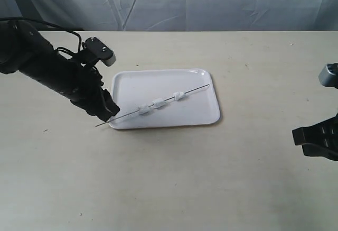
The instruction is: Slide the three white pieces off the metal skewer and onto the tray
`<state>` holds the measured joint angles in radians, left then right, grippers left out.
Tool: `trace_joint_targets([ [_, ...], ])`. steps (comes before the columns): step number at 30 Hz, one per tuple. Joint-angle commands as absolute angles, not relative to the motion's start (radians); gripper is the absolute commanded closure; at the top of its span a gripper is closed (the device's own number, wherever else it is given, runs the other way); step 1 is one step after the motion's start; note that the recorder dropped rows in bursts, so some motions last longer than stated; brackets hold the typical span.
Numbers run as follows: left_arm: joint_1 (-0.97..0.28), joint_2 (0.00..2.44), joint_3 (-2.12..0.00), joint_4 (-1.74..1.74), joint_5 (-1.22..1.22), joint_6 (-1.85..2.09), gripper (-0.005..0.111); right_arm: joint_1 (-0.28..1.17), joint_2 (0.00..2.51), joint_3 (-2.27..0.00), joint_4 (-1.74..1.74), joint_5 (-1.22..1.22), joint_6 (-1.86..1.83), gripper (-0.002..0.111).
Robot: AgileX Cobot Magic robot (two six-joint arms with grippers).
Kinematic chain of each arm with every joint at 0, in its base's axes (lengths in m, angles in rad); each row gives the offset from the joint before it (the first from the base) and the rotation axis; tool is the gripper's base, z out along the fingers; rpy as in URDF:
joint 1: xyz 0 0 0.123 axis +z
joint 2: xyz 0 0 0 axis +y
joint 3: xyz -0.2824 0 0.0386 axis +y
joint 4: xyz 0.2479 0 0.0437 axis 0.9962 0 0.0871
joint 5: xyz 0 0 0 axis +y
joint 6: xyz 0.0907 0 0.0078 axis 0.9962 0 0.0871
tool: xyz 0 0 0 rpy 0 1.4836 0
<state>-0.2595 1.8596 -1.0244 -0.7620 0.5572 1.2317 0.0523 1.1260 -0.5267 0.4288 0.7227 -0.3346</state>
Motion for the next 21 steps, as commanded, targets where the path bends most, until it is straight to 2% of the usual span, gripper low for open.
trace_joint_targets([
  [1,-0.295,1.913,-1.050,-0.727,0.557,1.224,0.067,0.055,1.127,-0.534,0.439,0.709,-0.348,0.109],
  [5,-0.321,1.941,-1.052,-0.720,0.494,1.224,0.062,0.055,1.127,-0.534,0.439,0.704,-0.348,0.109],
  [10,-0.331,1.957,-1.064,-0.698,0.472,1.224,0.061,0.055,1.127,-0.534,0.439,0.701,-0.348,0.109],
  [15,-0.331,1.985,-1.064,-0.696,0.465,1.215,0.061,0.055,1.127,-0.534,0.439,0.701,-0.348,0.109],
  [21,-0.331,2.044,-1.064,-0.696,0.471,1.211,0.068,0.055,1.127,-0.534,0.439,0.698,-0.348,0.109],
])
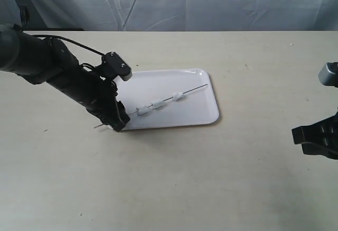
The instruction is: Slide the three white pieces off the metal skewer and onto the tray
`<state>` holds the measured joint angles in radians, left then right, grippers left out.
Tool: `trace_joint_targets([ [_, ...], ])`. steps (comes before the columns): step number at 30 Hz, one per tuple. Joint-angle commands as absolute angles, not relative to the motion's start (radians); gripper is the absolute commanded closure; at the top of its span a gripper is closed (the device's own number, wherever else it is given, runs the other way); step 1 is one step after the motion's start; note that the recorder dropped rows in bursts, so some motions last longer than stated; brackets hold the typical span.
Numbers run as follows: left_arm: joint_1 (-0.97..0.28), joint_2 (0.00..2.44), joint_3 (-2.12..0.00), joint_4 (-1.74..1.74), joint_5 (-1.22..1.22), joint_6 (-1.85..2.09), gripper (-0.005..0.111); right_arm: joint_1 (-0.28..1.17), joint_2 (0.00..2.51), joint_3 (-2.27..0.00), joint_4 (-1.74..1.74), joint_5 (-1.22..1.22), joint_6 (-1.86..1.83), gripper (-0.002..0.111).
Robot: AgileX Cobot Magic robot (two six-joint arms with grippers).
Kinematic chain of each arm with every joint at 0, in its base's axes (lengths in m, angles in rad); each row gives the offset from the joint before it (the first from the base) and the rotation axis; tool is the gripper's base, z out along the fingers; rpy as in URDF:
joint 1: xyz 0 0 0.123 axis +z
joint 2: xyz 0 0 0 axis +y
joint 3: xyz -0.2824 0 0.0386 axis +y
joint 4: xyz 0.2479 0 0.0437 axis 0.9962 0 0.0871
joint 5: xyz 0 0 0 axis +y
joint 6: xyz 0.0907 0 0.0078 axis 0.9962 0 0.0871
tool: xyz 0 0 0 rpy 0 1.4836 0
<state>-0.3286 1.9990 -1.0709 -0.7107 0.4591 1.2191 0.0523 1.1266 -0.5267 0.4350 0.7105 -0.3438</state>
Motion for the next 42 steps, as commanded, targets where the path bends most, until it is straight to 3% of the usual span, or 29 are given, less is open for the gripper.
trace_joint_targets([
  [1,-0.331,2.048,-1.064,-0.694,0.472,1.211,0.071,0.055,1.127,-0.534,0.439,0.696,-0.348,0.109],
  [7,-0.331,2.051,-1.089,-0.675,0.555,1.211,0.107,0.055,1.127,-0.534,0.441,0.675,-0.348,0.109],
  [18,-0.331,2.031,-1.174,-0.681,0.711,0.994,0.107,0.055,1.127,-0.534,0.446,0.660,-0.365,0.109],
  [26,-0.330,1.861,-1.189,-0.751,0.851,0.788,0.107,0.055,1.127,-0.534,0.568,0.574,-0.438,0.109],
  [33,-0.330,1.758,-1.121,-0.967,1.098,0.784,0.107,0.055,1.129,-0.534,1.033,0.545,-0.766,0.109],
  [38,-0.266,1.708,-0.942,-1.067,0.999,0.723,0.107,0.055,1.228,-0.534,1.293,0.580,-0.928,0.109],
  [42,-0.213,1.558,-0.751,-1.489,0.825,1.061,0.107,0.055,1.387,-0.534,1.652,0.741,-1.255,0.109],
])
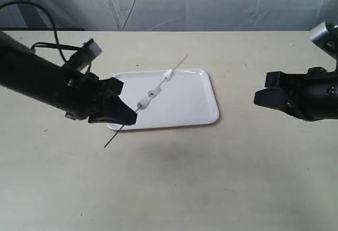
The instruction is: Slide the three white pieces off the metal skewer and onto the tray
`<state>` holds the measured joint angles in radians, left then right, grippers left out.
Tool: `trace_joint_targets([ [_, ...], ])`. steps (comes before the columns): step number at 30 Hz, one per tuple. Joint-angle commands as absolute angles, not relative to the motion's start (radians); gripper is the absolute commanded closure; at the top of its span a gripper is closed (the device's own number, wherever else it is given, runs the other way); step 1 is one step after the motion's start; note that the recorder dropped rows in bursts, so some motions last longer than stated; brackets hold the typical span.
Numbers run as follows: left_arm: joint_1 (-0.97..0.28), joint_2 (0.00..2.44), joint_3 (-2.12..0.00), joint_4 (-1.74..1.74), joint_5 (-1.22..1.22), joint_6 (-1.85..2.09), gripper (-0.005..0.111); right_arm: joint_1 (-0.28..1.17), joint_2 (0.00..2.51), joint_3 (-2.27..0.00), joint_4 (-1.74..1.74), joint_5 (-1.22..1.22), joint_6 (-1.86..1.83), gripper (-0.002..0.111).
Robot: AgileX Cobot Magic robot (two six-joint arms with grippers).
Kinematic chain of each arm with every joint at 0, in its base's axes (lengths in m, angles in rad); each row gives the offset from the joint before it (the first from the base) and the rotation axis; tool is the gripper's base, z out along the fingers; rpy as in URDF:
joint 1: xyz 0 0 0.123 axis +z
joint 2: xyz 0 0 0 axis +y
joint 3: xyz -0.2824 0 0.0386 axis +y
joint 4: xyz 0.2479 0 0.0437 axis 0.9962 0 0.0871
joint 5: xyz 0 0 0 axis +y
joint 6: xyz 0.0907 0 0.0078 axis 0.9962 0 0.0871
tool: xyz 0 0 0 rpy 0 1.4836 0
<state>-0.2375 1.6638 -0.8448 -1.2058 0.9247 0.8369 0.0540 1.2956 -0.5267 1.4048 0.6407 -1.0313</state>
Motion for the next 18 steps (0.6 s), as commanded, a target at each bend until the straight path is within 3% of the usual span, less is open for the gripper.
trace_joint_targets([
  [1,-0.211,1.537,-0.730,-1.554,0.811,1.116,0.107,0.055,1.428,-0.534,1.744,0.791,-1.336,0.109],
  [7,-0.211,1.609,-0.650,-1.744,0.708,1.272,0.107,0.058,1.647,-0.663,1.744,0.970,-1.383,0.109],
  [18,-0.211,1.803,-0.690,-1.744,0.887,1.366,0.107,0.189,1.929,-0.937,1.744,1.074,-1.313,0.109],
])
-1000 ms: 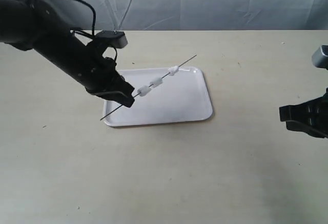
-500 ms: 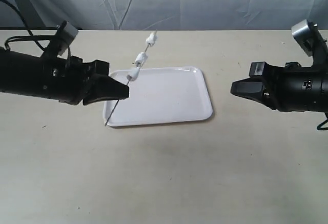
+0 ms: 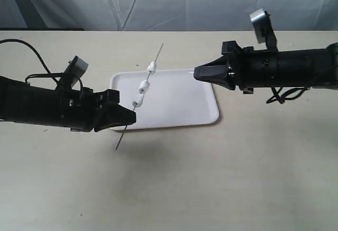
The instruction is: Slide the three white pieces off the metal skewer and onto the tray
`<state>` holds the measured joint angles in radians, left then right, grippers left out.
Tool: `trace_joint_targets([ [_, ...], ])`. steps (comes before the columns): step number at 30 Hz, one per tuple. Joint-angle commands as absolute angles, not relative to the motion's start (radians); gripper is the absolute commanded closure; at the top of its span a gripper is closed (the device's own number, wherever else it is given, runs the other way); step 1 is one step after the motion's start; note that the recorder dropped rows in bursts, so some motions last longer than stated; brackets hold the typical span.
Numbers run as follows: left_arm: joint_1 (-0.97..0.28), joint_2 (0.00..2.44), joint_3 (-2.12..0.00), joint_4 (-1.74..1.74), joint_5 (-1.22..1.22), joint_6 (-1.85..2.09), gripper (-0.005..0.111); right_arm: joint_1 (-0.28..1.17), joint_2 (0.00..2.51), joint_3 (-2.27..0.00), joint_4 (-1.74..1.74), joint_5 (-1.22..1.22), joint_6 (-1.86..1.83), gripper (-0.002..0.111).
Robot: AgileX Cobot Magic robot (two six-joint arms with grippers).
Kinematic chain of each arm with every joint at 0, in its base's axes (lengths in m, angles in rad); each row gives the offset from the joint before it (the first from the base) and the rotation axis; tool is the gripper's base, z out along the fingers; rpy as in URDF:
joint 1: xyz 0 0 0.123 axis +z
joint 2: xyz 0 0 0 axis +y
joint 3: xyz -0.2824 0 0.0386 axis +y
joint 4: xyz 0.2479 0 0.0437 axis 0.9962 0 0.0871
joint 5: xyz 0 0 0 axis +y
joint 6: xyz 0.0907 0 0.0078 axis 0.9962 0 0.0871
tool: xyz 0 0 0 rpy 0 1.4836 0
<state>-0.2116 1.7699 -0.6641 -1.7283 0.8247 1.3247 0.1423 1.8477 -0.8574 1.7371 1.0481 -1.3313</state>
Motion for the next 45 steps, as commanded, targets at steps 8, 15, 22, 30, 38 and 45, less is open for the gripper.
trace_joint_targets([
  [8,-0.194,1.809,-0.740,-1.744,0.892,1.371,0.107,0.222,2.048,-1.104,1.744,1.045,-1.269,0.083],
  [15,-0.192,1.809,-0.743,-1.744,0.931,1.340,0.107,0.248,2.114,-1.171,1.744,0.964,-1.228,0.077],
  [22,-0.192,1.809,-0.699,-1.744,0.939,1.334,0.107,0.280,2.151,-1.243,1.744,0.974,-1.226,0.077],
  [30,-0.192,1.809,-0.680,-1.744,0.970,1.344,0.107,0.280,2.155,-1.243,1.744,0.957,-1.220,0.077],
  [38,-0.202,1.809,-0.678,-1.744,0.968,1.344,0.107,0.280,2.155,-1.243,1.744,0.949,-1.218,0.077],
  [45,-0.231,1.809,-0.678,-1.744,0.931,1.345,0.107,0.280,2.155,-1.243,1.744,0.942,-1.200,0.077],
])
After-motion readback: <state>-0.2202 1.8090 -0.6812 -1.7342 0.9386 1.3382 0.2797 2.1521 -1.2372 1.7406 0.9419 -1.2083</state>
